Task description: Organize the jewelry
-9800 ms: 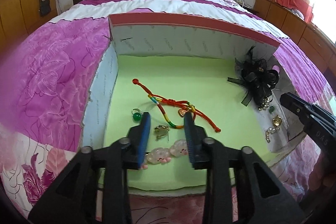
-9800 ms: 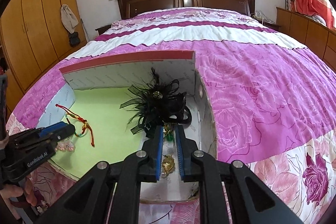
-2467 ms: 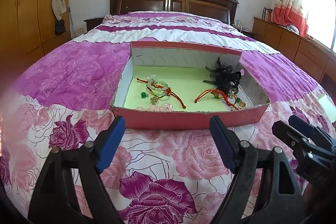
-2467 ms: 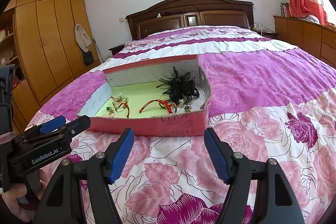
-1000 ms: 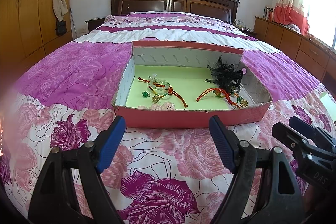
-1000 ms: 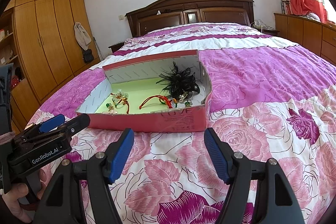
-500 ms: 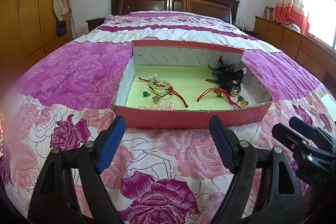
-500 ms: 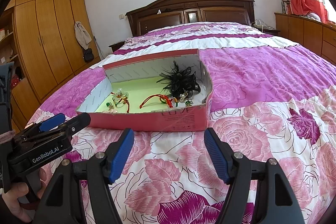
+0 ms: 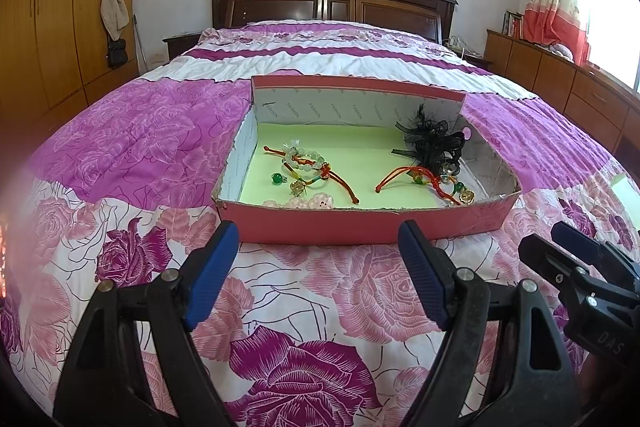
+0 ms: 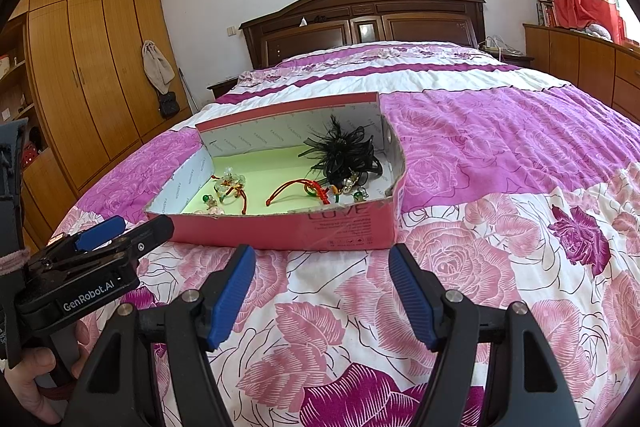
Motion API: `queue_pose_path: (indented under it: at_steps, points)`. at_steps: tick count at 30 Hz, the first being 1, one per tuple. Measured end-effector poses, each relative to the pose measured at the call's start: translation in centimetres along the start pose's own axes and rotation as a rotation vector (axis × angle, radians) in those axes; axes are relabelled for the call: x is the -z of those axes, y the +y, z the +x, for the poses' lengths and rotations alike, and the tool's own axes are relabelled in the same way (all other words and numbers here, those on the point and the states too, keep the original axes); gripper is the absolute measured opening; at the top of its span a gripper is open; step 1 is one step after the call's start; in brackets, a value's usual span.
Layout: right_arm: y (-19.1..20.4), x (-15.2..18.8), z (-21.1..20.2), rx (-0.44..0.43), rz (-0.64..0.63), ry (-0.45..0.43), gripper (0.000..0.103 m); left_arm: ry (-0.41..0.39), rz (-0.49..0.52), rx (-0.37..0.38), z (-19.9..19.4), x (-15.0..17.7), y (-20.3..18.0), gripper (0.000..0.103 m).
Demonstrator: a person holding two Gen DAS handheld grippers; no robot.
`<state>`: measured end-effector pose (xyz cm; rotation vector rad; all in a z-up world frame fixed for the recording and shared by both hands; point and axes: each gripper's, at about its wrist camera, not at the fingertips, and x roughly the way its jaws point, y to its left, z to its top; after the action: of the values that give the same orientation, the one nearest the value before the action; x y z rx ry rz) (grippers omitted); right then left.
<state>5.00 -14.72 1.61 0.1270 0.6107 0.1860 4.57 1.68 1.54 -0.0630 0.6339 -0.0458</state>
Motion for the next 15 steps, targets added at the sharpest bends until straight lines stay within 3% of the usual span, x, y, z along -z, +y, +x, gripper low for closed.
queue_pose_path:
  at_steps: [15]
  points:
    - [0.02, 0.00, -0.02, 0.000, 0.001, 0.001, 0.072, 0.000, 0.002, -0.002, 0.03, 0.00, 0.02, 0.075]
